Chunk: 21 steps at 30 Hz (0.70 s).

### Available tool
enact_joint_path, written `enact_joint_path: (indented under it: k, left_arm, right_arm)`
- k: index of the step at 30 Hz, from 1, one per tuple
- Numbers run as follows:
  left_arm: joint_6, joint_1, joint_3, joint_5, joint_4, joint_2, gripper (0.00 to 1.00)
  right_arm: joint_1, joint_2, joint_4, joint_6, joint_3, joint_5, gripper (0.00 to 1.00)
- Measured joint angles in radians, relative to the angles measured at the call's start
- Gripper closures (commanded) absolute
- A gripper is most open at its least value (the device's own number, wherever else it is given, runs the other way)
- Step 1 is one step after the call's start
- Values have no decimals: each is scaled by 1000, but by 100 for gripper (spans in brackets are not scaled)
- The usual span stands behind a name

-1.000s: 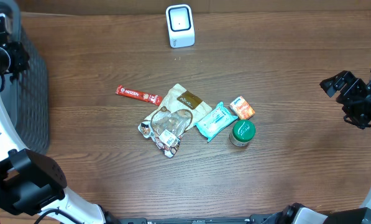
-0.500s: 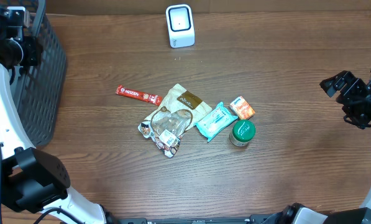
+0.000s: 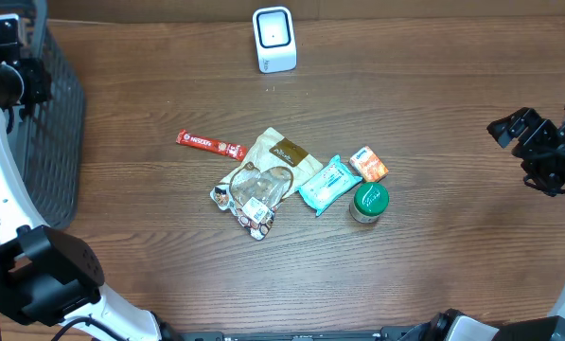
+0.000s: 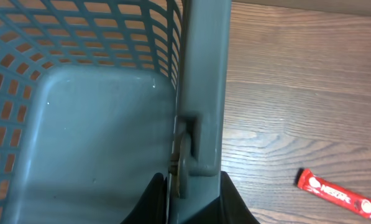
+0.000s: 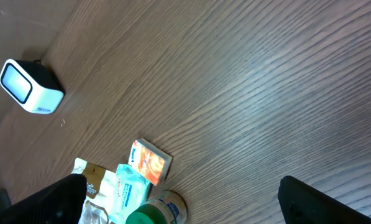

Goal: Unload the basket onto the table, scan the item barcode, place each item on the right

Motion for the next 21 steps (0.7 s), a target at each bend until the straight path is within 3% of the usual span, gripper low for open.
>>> enact_joint_path:
  k: [1,5,9,12,13,19,21]
  left_arm:
    - [-6,0,0,-5,0,0,86]
    - [-35,2,0,-15,-3,0,53]
    - [-51,6,0,-27,1,0,47]
    - [-51,6,0,-33,10,-5,9]
    - [-51,5,0,-35,15,-9,0]
    - [-67,5,16,-48,33,-98,0]
    - [-122,5,37,-47,39,-181,0]
  right_arm:
    - [0,0,0,0,0,0,0]
    - [0,0,0,0,0,1,0]
    - [0,0,0,0,0,1,0]
    - [0,0,0,0,0,0,0]
    - [0,0,0,0,0,1,0]
    - [0,0,0,0,0,0,0]
    - [0,0,0,0,0,0,0]
